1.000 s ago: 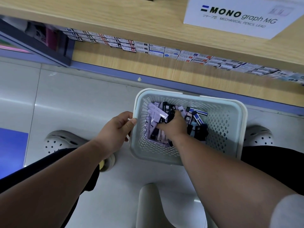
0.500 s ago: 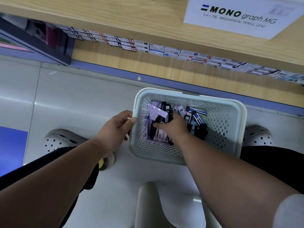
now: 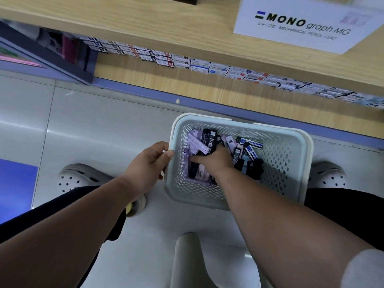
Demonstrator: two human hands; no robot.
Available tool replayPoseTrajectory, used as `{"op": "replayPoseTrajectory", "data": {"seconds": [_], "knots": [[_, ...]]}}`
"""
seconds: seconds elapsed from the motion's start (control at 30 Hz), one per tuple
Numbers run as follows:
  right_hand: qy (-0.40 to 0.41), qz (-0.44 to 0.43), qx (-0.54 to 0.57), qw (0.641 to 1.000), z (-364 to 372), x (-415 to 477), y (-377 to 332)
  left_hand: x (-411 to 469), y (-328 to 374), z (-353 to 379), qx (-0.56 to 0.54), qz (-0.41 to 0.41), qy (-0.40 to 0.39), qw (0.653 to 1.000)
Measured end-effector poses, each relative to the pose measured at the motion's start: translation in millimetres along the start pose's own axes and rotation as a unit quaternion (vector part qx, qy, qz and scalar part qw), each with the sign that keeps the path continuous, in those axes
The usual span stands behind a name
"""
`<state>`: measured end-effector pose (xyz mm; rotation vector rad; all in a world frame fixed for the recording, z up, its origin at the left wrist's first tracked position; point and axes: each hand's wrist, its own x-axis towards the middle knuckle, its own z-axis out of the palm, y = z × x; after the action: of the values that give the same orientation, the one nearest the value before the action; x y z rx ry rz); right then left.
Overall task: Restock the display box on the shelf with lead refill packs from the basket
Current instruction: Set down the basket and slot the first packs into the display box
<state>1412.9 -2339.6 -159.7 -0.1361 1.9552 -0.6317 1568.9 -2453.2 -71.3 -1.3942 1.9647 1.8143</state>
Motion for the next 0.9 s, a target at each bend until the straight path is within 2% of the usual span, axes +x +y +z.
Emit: {"op": "replayPoseTrajectory", "data": {"seconds": [0.27,0.57,0.9], "knots": [[0.027,0.026,-0.050,0.998,0.2,5.8,1.5,0.9,-2.9,-0.7,0.003,0.001,-0.001,1.000],[-0.066,0.022,-0.021,0.997,-2.9,3.1,-10.6,1.4,-2.1,-1.0,0.008,-0.013,-0.005,1.000],[-0.098,0.003,0.026,0.995,-25.7,-10.1,-12.7,2.2,-2.8,-1.3,0.008,-0.007,-0.013,1.000]]}}
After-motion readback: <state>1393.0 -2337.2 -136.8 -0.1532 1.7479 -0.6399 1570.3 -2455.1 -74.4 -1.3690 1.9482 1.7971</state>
